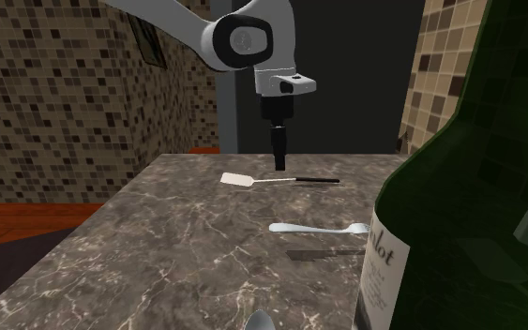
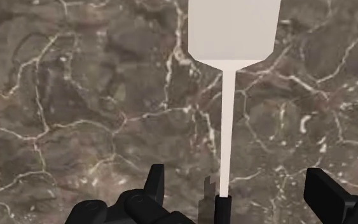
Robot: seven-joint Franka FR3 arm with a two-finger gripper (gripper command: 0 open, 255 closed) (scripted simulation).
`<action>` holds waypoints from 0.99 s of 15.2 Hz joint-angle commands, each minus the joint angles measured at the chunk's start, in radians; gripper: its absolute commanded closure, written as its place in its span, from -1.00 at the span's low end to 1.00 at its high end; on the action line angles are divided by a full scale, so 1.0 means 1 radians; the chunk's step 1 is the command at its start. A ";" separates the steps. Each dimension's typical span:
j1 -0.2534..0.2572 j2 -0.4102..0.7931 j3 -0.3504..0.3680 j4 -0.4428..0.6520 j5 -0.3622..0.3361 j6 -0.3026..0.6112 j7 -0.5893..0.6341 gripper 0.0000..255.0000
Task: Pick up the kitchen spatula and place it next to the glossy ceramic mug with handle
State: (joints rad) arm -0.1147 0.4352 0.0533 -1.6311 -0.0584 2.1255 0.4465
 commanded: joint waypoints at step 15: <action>0.000 0.055 -0.003 -0.007 -0.003 0.062 0.005 1.00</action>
State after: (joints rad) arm -0.1147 0.4902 0.0503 -1.6382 -0.0615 2.1879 0.4512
